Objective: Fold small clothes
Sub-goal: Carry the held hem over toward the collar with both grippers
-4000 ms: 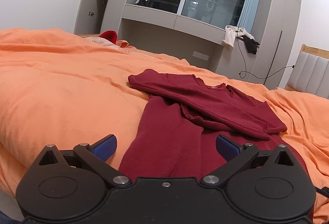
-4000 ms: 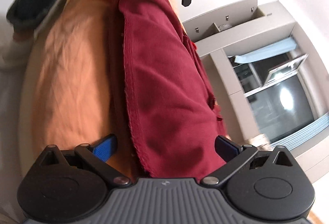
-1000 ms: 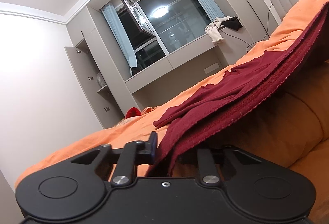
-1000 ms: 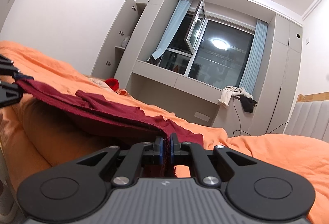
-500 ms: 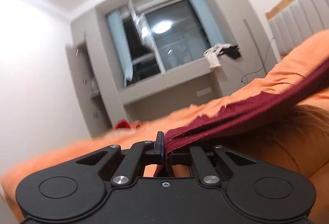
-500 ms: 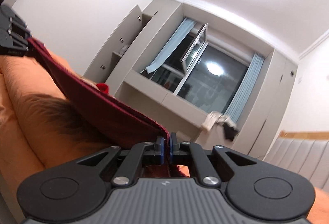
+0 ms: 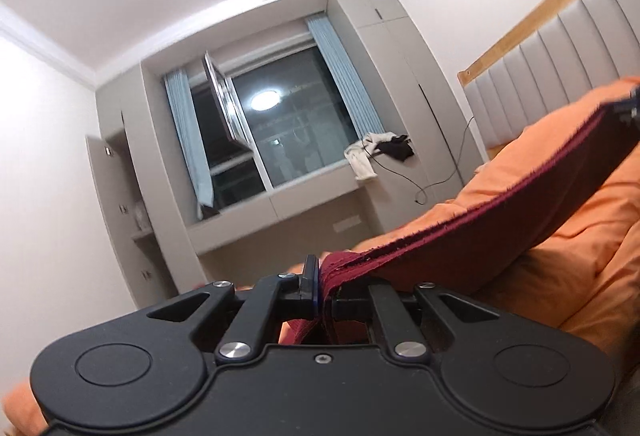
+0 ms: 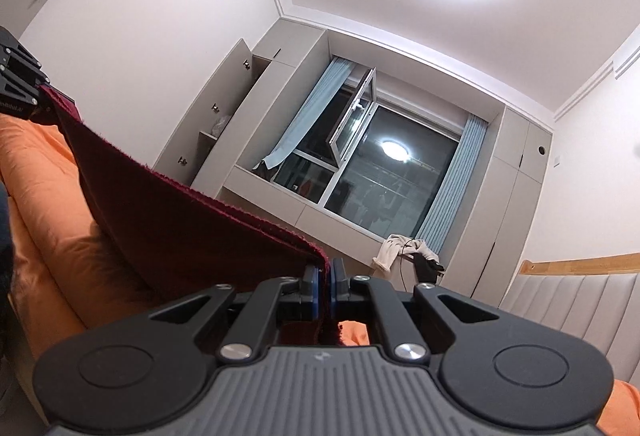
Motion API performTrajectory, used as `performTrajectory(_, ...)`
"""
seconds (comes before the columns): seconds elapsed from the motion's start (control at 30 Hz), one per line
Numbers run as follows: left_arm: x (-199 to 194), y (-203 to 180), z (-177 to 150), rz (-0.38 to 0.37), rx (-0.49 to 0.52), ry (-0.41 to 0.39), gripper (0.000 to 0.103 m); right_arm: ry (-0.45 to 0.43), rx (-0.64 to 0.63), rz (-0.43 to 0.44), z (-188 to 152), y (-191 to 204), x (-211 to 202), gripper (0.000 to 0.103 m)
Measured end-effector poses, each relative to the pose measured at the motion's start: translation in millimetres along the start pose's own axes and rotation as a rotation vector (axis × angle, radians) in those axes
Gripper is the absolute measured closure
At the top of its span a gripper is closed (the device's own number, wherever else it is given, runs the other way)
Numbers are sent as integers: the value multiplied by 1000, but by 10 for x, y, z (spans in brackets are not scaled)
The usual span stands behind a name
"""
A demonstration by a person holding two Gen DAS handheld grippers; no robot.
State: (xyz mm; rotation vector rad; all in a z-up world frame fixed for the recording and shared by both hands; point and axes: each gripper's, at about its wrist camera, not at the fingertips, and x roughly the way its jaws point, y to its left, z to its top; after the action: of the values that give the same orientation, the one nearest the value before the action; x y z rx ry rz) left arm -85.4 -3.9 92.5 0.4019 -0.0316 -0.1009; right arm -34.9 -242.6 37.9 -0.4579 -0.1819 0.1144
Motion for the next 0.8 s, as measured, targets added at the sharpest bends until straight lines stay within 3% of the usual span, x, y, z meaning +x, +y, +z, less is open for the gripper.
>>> performTrajectory(0.2,284,148,135,8,-22,10,97,-52,-18,-17,67,-134,505,98)
performTrajectory(0.37,843,228,299,29,6,-9,96,-58,15,-30,103,-305,1230,98)
performTrajectory(0.53,1572,326,425,55,14,3,93,-19,49,-22,16,-415,2015,98)
performTrajectory(0.8,2801,478,346,66,-87,138,90,116,60,37,-362,-366,3158,97)
